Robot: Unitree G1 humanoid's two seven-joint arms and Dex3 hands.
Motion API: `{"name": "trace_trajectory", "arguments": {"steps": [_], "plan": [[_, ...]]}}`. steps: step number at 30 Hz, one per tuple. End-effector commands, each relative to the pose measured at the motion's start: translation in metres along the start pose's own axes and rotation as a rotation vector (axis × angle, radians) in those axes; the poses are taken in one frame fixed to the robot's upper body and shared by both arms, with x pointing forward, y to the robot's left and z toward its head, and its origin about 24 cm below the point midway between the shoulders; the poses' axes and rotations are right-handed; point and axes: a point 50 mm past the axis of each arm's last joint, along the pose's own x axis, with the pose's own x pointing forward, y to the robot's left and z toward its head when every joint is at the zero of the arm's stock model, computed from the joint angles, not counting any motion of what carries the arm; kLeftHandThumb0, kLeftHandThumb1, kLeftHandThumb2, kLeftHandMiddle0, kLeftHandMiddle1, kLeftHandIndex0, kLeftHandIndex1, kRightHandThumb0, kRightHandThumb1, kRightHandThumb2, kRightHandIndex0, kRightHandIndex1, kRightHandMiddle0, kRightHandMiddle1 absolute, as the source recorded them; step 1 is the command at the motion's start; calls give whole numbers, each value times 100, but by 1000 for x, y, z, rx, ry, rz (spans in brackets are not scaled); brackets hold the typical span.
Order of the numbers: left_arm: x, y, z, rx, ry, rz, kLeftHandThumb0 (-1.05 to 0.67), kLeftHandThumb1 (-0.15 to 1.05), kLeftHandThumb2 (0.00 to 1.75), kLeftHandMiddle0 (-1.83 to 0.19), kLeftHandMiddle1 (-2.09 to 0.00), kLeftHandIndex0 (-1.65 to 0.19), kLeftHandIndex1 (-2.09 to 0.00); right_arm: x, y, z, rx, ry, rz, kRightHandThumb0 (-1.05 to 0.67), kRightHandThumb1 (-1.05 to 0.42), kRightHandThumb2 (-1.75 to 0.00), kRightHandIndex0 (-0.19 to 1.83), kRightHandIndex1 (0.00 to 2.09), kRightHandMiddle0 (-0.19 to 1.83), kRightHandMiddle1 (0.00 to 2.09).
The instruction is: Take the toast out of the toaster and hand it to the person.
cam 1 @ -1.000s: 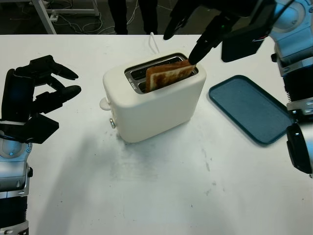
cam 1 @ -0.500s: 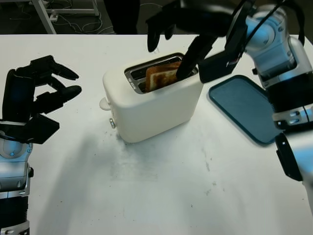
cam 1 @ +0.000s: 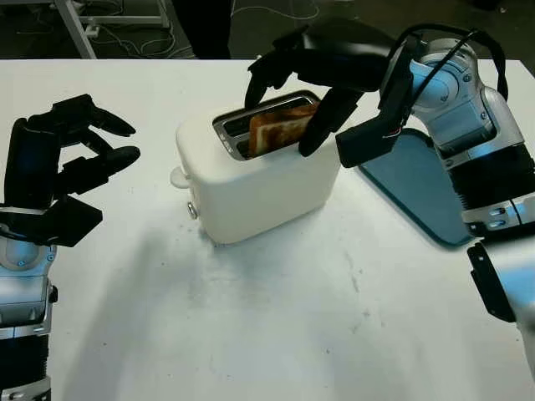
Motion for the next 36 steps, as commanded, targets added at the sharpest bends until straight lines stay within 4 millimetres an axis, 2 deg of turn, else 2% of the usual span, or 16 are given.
{"name": "trace_trajectory", "arguments": {"steps": [1,10,15,17,21,24,29,31,32,33,34,35,36], "plan": [[-2,0,-2,-2,1,9,-83,92,8,-99,-115,-83,-96,-3,9,-4,24,9,3,-67,-49,-1,45,93,64,51],[-2,0,-1,5,-3,6,-84,92,9,-100,-114,-83,-96,-1,18,-9,61,-5,-112,-26,-58,-2,62,84,79,41],[-1,0,-1,-3,1,10,-83,92,8,-100,-114,-84,-96,3,23,-12,88,-32,-173,-14,-66,-4,76,85,91,41],[-1,0,-1,-2,5,9,-83,92,8,-100,-114,-84,-96,5,26,-13,88,-33,-171,-14,-71,-6,88,99,96,43],[-1,0,-1,-6,4,11,-83,92,7,-100,-114,-84,-96,9,31,-15,61,-34,-140,-16,-73,-7,100,121,104,47],[0,0,0,-3,4,13,-84,92,7,-100,-114,-84,-96,11,34,-16,40,-26,-90,-17,-72,-6,99,122,108,50],[-1,0,-1,-12,3,15,-83,92,7,-100,-114,-85,-95,11,35,-17,35,-4,-29,-20,-70,-5,104,107,113,52],[-1,0,-1,-14,2,15,-83,92,7,-100,-113,-85,-95,10,34,-17,35,-1,-18,-23,-71,-5,107,110,113,53],[-1,0,-1,-15,2,15,-83,92,7,-100,-113,-85,-95,10,33,-17,29,3,-10,-25,-72,-5,106,118,112,54],[-1,0,-1,-12,4,15,-83,92,7,-100,-113,-84,-95,10,32,-17,14,9,-1,-31,-74,-5,106,138,110,56],[-1,0,-2,-10,6,13,-83,92,7,-100,-113,-84,-95,9,30,-17,-14,8,1,-38,-77,-5,107,149,109,61],[-1,0,-2,-9,8,14,-83,92,7,-100,-113,-84,-95,8,29,-16,-42,5,-10,-44,-81,-4,109,155,104,75],[-2,0,-2,-8,9,14,-83,92,7,-100,-113,-84,-95,7,28,-16,-64,3,-22,-51,-85,-2,111,166,98,106]]}}
